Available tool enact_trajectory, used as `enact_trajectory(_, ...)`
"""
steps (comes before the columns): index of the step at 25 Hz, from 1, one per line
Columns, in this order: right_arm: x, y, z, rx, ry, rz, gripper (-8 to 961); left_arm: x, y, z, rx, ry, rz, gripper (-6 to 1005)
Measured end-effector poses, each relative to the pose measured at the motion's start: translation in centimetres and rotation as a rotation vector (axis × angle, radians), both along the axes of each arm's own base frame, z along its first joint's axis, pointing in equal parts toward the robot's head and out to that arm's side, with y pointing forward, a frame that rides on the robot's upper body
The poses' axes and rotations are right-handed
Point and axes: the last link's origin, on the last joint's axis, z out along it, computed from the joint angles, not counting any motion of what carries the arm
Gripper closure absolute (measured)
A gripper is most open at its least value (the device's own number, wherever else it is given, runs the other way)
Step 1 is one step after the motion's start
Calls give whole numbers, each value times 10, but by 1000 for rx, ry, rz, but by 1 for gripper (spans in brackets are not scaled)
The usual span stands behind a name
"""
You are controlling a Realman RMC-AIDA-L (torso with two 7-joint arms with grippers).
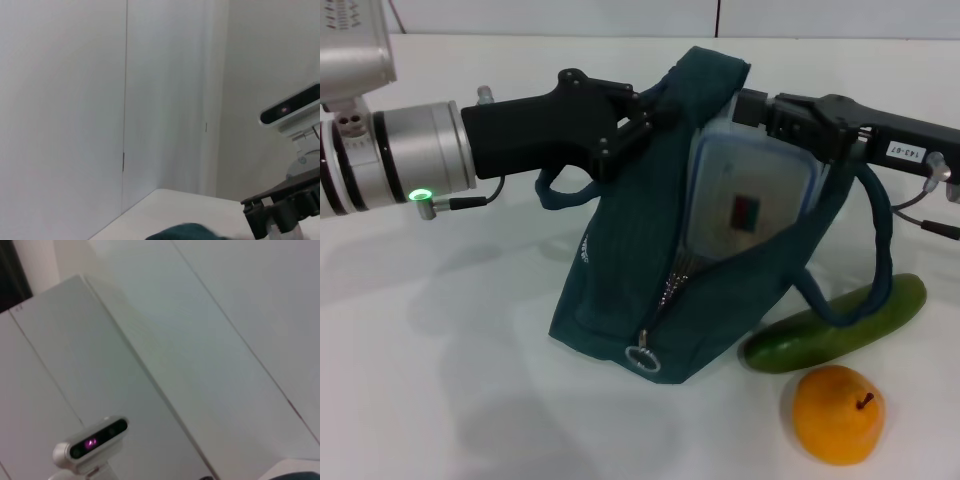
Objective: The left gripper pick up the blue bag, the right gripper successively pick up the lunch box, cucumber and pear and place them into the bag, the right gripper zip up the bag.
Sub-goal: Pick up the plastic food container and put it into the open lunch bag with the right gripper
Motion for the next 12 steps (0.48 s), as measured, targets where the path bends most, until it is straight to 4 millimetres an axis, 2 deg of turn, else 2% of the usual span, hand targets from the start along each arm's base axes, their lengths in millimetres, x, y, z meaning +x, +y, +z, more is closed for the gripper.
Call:
enact_trajectory(8, -2, -4, 8, 27, 1, 41, 796, -1, -1, -3, -10, -7, 9, 949)
enact_trajectory(12, 11, -9, 29, 102, -28, 44, 630, -2, -2, -4, -16, -9, 16, 949)
